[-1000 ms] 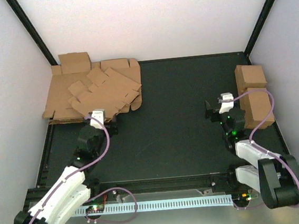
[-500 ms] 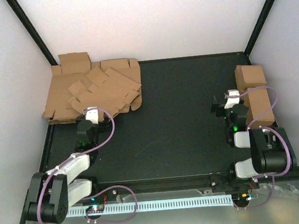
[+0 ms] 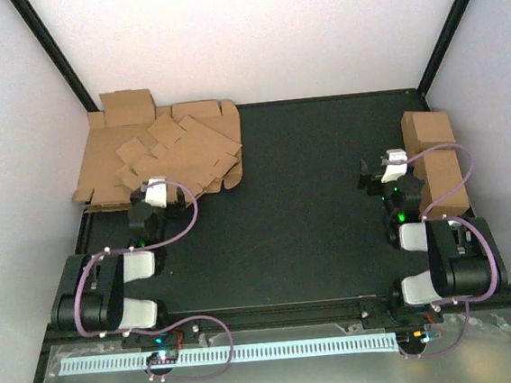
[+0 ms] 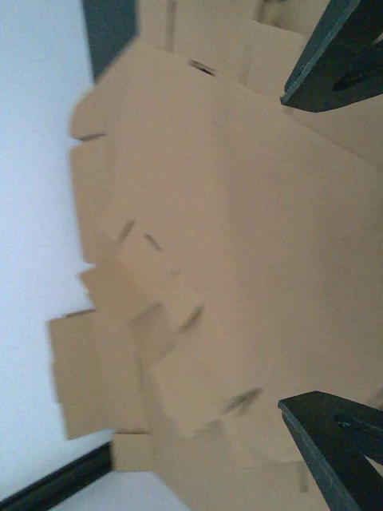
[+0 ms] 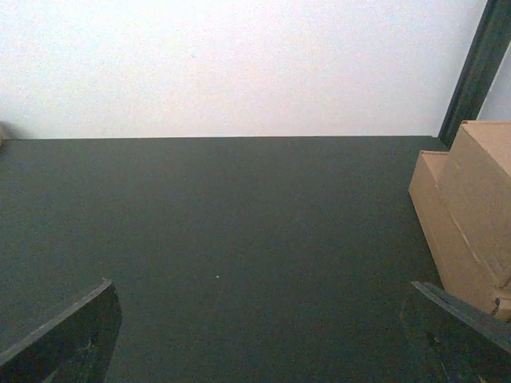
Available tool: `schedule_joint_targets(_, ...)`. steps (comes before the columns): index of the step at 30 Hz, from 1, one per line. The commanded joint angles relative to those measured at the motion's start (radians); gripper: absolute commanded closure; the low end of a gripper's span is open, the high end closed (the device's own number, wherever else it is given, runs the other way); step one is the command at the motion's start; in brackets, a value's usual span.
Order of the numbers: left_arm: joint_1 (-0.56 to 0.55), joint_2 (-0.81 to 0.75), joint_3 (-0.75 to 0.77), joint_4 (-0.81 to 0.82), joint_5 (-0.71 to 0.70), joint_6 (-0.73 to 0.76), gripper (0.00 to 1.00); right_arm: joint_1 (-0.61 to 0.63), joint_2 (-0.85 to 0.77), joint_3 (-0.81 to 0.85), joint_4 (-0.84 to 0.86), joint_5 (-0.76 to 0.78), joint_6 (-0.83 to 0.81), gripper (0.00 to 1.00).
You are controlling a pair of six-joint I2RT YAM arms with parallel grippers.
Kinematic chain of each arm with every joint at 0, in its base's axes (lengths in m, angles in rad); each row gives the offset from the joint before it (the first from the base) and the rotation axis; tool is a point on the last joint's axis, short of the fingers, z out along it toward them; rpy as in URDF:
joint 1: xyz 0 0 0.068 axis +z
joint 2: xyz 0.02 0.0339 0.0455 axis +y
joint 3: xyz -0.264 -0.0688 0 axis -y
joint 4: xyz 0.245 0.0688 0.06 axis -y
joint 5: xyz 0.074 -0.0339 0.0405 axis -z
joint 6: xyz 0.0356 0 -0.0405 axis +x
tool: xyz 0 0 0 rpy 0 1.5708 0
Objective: Fold the paper box
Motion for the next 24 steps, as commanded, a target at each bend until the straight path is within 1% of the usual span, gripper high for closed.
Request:
schedule_joint_targets(1,0.037,0.069,-0.039,0.235,0.058,-0.021,0.01,0.004,-0.007,0.016,0.04,0.001,-0.017,0.01)
schedule_joint_targets(3,0.037,0.036,0.037,0.036,0.034,-0.052,0.01,0.002,-0.008,0.016,0.041,0.002,-0.016,0.0)
schedule_joint_targets(4,0.038,0.033,0.04,0.021,0.032,-0.053,0.01,0.003,-0.008,0.016,0.04,0.002,-0.016,0.0)
schedule_joint_targets(6,0.038,0.06,0.013,0.114,0.043,-0.034,0.01,0.004,-0.008,0.016,0.041,0.001,-0.017,0.0)
schedule_joint_targets(7,0.039,0.064,0.006,0.129,0.044,-0.034,0.01,0.004,-0.008,0.016,0.041,0.001,-0.016,0.01)
schedule_joint_targets(9,0.038,0.055,0.014,0.091,0.044,-0.036,0.01,0.003,-0.007,0.016,0.041,0.002,-0.016,0.0)
schedule_joint_targets(11,0.037,0.037,0.038,0.013,0.039,-0.048,0.01,0.003,-0.008,0.016,0.041,0.002,-0.016,0.0)
schedule_joint_targets(14,0.037,0.039,0.034,0.032,0.042,-0.047,0.01,0.003,-0.008,0.016,0.04,0.002,-0.017,0.01)
schedule_joint_targets(24,0.037,0.036,0.04,0.014,0.04,-0.049,0.01,0.003,-0.008,0.016,0.041,0.002,-0.016,0.01)
